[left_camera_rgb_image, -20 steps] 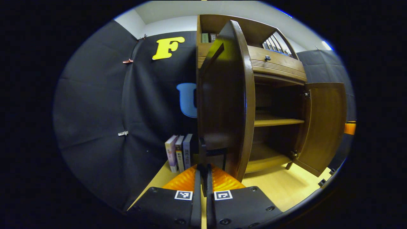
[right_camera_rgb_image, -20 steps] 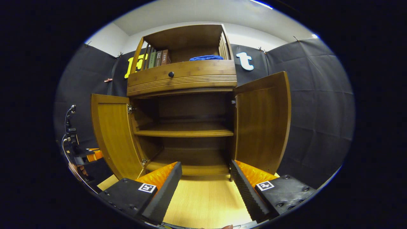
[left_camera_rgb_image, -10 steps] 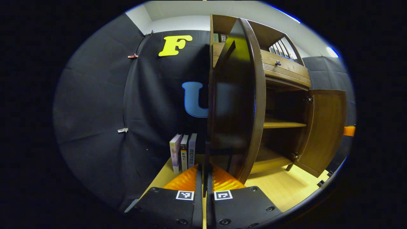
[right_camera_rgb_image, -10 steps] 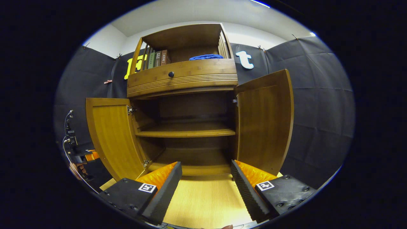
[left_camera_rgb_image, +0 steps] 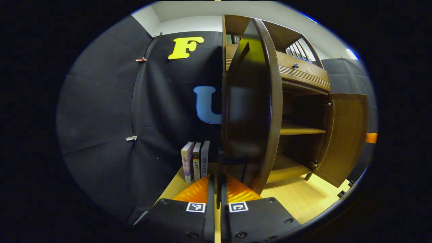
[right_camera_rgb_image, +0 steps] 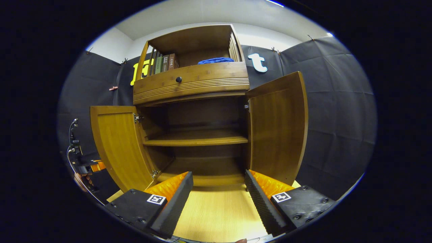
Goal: Open the right door of the double-door shoe cabinet with the right hand, and open the left door with the left hand.
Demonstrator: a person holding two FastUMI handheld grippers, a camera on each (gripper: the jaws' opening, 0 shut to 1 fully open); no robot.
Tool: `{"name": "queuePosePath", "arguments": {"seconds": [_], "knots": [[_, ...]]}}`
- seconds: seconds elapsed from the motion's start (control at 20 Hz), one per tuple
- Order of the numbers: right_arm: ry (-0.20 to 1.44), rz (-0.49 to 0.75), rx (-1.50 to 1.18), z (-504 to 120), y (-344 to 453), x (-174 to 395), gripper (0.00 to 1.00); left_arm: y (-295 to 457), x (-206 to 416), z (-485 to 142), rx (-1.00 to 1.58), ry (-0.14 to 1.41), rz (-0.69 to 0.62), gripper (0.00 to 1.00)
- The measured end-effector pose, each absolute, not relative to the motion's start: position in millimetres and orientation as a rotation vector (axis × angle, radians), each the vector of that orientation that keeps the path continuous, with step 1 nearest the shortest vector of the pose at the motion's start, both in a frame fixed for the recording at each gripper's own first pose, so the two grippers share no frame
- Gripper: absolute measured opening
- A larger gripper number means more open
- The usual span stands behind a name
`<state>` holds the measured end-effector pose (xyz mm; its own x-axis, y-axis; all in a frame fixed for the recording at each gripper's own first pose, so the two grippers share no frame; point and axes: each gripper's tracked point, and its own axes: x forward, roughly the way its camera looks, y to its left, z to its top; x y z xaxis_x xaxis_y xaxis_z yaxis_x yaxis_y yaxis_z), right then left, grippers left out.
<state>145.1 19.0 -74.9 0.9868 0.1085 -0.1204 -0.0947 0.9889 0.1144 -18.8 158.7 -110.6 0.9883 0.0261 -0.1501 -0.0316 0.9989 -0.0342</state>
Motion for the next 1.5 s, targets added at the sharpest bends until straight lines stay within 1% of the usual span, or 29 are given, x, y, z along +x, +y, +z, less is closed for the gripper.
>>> {"name": "queuePosePath", "arguments": {"seconds": [0.1, 0.3, 0.4, 0.45, 0.6, 1.05, 1.35, 1.5], "knots": [[0.121, 0.107, 0.107, -73.7, 20.0, 147.0, 0.98, 166.1, -23.5, -108.7, -0.030, 0.150, 0.053, 0.22], [0.098, 0.116, 0.106, -69.5, 22.5, 152.9, 0.98, 178.3, -54.2, -90.5, 0.011, 0.086, 0.135, 0.67], [0.086, 0.110, 0.101, -68.0, 23.0, 156.3, 0.98, 178.4, -69.2, -76.1, 0.016, 0.041, 0.161, 0.93], [0.078, 0.106, 0.101, -66.3, 22.8, 159.0, 0.98, 175.6, -74.8, -73.7, 0.016, 0.032, 0.165, 0.98], [0.055, 0.105, 0.102, -62.1, 27.9, 165.6, 0.98, 162.4, -88.8, -73.7, 0.023, 0.040, 0.164, 0.98], [0.058, 0.170, 0.049, -63.4, 33.7, 167.1, 0.98, 89.4, -120.6, -70.7, -0.002, 0.050, 0.124, 0.98], [0.045, 0.208, 0.020, -59.0, 41.4, 170.4, 0.98, 45.3, -113.9, -66.7, -0.053, 0.042, 0.078, 0.98], [0.031, 0.225, 0.023, -55.5, 47.8, 171.0, 0.96, 28.1, -104.7, -65.9, -0.068, 0.041, 0.046, 0.98]]}}
